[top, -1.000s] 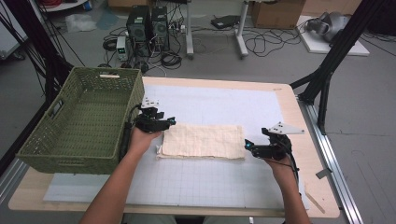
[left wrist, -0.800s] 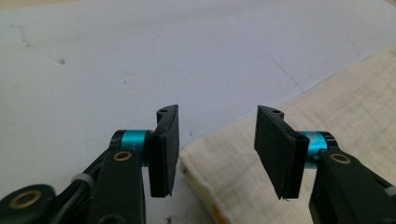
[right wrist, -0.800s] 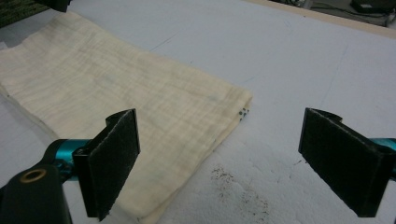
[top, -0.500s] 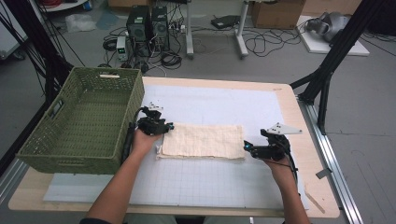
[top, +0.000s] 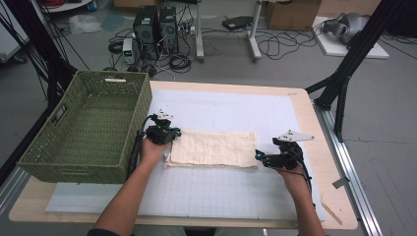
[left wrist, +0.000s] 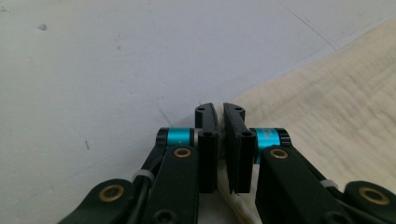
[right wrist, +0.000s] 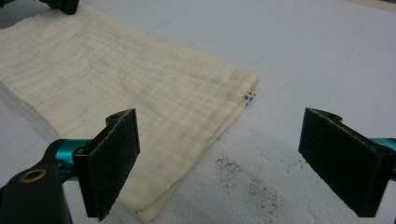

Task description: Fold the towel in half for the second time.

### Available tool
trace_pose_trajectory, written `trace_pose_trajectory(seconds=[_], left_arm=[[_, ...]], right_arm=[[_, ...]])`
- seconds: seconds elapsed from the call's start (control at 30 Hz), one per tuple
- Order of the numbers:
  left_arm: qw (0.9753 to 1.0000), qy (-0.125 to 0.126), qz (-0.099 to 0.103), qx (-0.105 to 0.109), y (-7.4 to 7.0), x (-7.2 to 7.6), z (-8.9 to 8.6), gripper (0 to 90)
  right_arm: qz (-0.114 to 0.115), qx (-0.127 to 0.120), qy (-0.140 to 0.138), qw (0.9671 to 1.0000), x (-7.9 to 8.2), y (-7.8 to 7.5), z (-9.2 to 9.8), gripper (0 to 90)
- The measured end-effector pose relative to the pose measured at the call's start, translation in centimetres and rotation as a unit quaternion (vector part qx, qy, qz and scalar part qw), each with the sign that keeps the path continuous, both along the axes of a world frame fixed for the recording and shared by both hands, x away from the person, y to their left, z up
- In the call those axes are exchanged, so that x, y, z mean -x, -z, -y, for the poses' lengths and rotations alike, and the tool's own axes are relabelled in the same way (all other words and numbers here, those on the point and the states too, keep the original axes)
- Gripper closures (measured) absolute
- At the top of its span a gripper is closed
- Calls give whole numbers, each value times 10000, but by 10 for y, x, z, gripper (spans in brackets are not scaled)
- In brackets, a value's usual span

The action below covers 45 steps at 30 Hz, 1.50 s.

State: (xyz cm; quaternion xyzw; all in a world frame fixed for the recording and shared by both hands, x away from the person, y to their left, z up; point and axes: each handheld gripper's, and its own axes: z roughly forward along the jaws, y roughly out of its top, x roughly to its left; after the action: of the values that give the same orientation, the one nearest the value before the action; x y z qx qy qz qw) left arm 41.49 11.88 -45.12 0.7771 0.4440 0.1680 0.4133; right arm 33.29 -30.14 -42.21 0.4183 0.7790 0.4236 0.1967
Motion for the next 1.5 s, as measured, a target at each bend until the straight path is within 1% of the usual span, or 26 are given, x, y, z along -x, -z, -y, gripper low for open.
trace_pose_trajectory(seconds=[0.03,0.1,0.23,0.3,0.37,0.43,0.5,0.53,0.6,0.67,0.73,0.83,0.87,0.9,0.93,1.03,1.07,1.1,1.17,1.23,1.3,1.33,1.4,1.43,1.47,1.5], left_arm=[[10000,-35,17,92,1,1,-1,843],[10000,-20,48,14,1,1,0,844],[10000,-32,42,40,1,1,0,845],[10000,-29,85,-8,1,2,1,845],[9999,-24,112,-51,1,2,1,845],[9999,-32,118,-41,1,3,1,845],[9999,-26,107,-25,1,2,1,845],[9999,-26,104,-12,1,2,1,845],[9999,-36,95,9,2,2,1,845],[9999,-38,97,6,2,2,1,844],[9999,-27,103,-15,1,2,1,844],[9999,-30,103,-12,2,2,1,844],[9999,-33,129,-33,2,3,1,844],[9999,-19,132,-89,1,3,1,844],[9999,-23,147,-82,1,3,2,844],[9999,-32,143,-68,1,3,2,845],[9999,-40,138,-39,2,3,2,844],[9999,-29,138,-53,1,3,1,844],[9999,-33,136,-48,1,3,1,844],[9999,-28,136,-38,1,3,1,845],[9999,-26,159,-58,1,4,1,845],[9998,-18,169,-90,1,4,2,845],[9998,-32,183,-87,1,5,2,847],[9998,-33,187,-86,1,5,2,847],[9998,-31,188,-79,1,5,2,848],[9998,-31,186,-74,1,5,2,849]], right_arm=[[-33,0,2,10000,0,0,0,119],[-93,-37,42,9999,-1,1,0,119],[-76,-53,98,9999,-2,2,0,119],[-77,-59,131,9999,-3,2,0,119],[-125,-111,167,9997,-6,4,1,119],[-219,-176,212,9994,-11,6,0,120],[-267,-142,243,9992,-14,8,-1,121],[-265,-107,251,9993,-16,7,-2,127],[-158,-64,229,9996,-18,4,-1,199],[-102,-103,244,9996,-22,2,-1,202],[-149,-86,241,9996,-29,0,-2,209],[-123,-63,218,9997,-38,-2,-5,292],[-123,0,222,9997,-42,-3,-6,312],[-147,-6,243,9996,-45,-3,-8,344],[-160,-58,222,9996,-49,-3,-9,382],[-350,-57,270,9990,-61,-1,-12,442],[-384,-15,280,9989,-65,0,-14,458],[-470,28,271,9985,-69,1,-16,477],[-490,199,205,9984,-75,4,-22,538],[-642,450,224,9967,-81,10,-26,552],[-739,457,246,9959,-86,17,-28,568],[-803,409,248,9956,-87,19,-29,570],[-769,440,229,9958,-88,21,-31,580],[-752,473,182,9959,-88,21,-30,612],[-774,426,145,9960,-88,21,-29,672],[-822,372,86,9959,-88,21,-28,771]])
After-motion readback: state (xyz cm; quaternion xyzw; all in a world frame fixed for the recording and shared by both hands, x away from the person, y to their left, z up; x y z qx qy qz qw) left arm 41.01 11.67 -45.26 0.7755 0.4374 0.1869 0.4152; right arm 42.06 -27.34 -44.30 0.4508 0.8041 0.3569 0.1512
